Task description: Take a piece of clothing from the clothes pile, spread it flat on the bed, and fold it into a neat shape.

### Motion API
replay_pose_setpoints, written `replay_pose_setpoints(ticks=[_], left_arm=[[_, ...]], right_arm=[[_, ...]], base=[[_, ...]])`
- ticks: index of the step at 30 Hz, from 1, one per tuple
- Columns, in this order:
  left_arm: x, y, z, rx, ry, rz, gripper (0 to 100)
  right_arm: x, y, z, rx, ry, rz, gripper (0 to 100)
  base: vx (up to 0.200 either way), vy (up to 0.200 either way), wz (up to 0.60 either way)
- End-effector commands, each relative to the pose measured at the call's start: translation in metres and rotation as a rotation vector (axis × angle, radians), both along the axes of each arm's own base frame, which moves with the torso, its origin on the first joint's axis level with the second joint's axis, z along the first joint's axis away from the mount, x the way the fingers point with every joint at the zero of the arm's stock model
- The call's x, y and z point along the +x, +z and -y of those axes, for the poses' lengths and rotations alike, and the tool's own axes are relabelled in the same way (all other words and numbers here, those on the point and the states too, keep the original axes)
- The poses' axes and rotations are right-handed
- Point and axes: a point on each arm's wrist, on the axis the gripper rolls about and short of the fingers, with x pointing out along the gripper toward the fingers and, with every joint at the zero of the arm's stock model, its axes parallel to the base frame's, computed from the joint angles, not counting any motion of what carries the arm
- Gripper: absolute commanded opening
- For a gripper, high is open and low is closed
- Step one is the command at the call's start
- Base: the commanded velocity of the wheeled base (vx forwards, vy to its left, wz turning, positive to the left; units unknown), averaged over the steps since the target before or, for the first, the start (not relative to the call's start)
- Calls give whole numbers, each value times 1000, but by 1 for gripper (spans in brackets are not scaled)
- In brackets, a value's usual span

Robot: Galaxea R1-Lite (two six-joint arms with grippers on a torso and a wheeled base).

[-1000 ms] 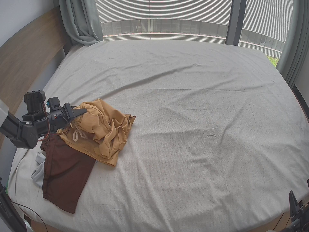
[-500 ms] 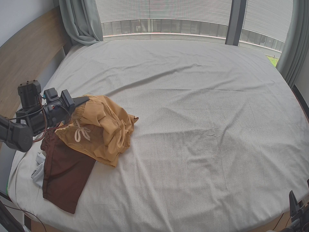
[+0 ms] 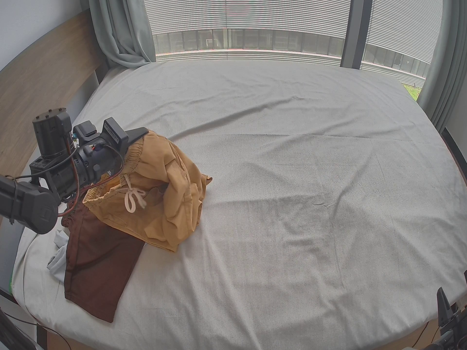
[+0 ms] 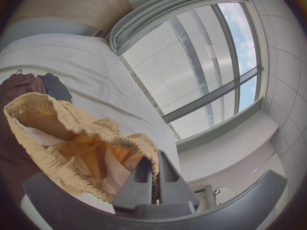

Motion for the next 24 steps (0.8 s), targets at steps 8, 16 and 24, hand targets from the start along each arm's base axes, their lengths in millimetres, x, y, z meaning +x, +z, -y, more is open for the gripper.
replay_pose_setpoints(ticks=[8, 16, 24], left_arm=[[-4, 16, 34, -81, -14, 13, 0], [-8, 16, 46, -105, -14, 0, 0], [-21, 21, 77, -150, -6, -3, 0]], right_arm=[[0, -4, 0, -2, 1, 3, 100], [0, -4, 0, 0, 1, 3, 100], [0, -5, 0, 0, 1, 1, 100]], base=[[0, 0, 0], [0, 0, 0], [0, 0, 0]])
